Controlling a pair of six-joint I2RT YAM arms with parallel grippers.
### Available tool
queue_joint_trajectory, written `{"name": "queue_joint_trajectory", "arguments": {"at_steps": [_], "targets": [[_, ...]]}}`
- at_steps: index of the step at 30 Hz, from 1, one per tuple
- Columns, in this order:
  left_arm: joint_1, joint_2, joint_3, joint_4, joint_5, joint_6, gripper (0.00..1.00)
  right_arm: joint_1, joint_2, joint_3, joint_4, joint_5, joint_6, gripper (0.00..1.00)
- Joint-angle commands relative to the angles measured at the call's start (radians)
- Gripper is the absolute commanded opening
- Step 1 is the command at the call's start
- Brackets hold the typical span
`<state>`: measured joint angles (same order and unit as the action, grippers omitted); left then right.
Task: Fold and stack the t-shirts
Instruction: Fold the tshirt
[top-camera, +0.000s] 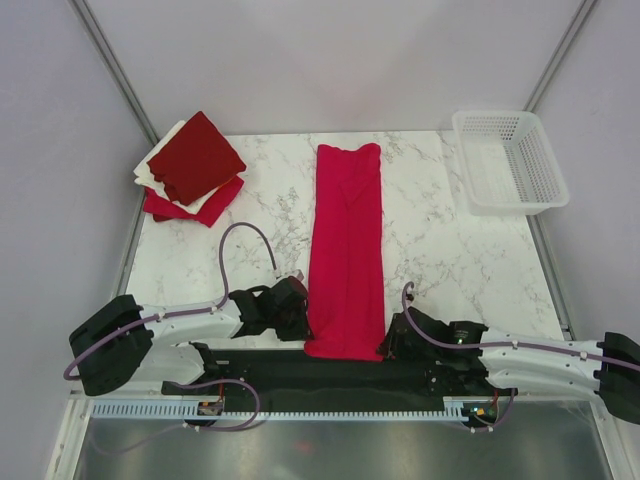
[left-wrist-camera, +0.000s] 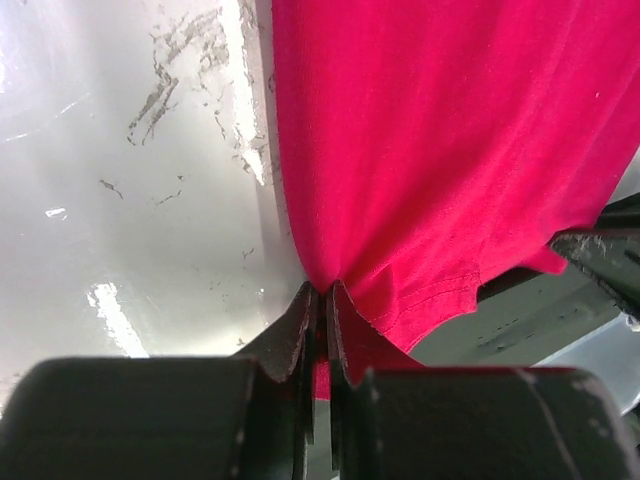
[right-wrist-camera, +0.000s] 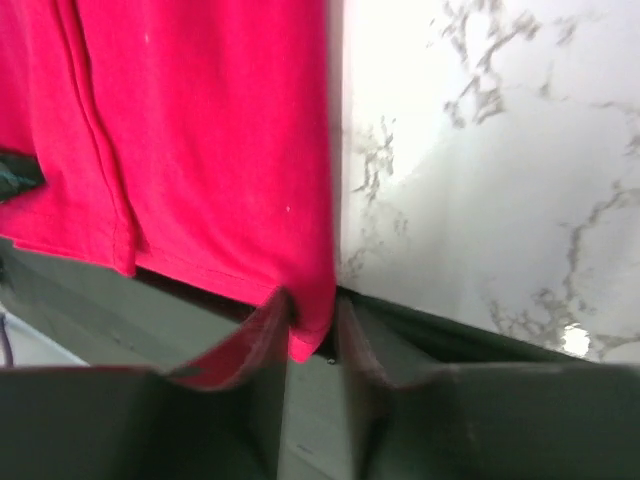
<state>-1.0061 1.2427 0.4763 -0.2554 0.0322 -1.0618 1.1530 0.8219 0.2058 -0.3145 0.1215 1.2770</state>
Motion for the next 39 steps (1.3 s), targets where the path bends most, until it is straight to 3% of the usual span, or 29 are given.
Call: {"name": "queue_joint_trajectory", "arguments": {"at_steps": [1, 3, 4, 9, 13, 18, 23, 28, 32, 39], "targets": [[-0.011, -0.006, -0.024, -0.013, 0.011, -0.036, 0.08, 0.005, -0.032, -0.008, 0.025, 0.063, 0.030, 0.20], [-0.011, -0.015, -0.018, -0.015, 0.014, -0.035, 0.04, 0.008, -0.040, -0.002, 0.022, 0.055, 0.024, 0.10], [-0.012, -0.032, -0.010, -0.018, 0.032, -0.029, 0.02, 0.010, -0.040, 0.016, 0.003, 0.052, 0.015, 0.00], [-0.020, -0.098, 0.108, -0.175, 0.048, -0.049, 0.02, 0.020, -0.037, 0.188, -0.196, 0.066, -0.056, 0.00], [-0.020, -0.112, 0.228, -0.330, 0.043, -0.017, 0.02, 0.019, -0.026, 0.398, -0.386, 0.177, -0.111, 0.00], [0.010, -0.086, 0.379, -0.455, 0.012, 0.028, 0.02, -0.009, 0.032, 0.535, -0.442, 0.259, -0.174, 0.00], [0.168, -0.006, 0.467, -0.467, 0.113, 0.158, 0.02, -0.203, 0.111, 0.618, -0.426, 0.238, -0.306, 0.00], [0.288, 0.170, 0.626, -0.481, 0.199, 0.301, 0.02, -0.467, 0.233, 0.691, -0.336, 0.113, -0.513, 0.00], [0.322, 0.358, 0.745, -0.493, 0.230, 0.362, 0.02, -0.539, 0.400, 0.773, -0.298, 0.072, -0.597, 0.00], [0.405, 0.549, 0.932, -0.542, 0.256, 0.440, 0.02, -0.634, 0.580, 0.897, -0.248, 0.010, -0.674, 0.00]]}}
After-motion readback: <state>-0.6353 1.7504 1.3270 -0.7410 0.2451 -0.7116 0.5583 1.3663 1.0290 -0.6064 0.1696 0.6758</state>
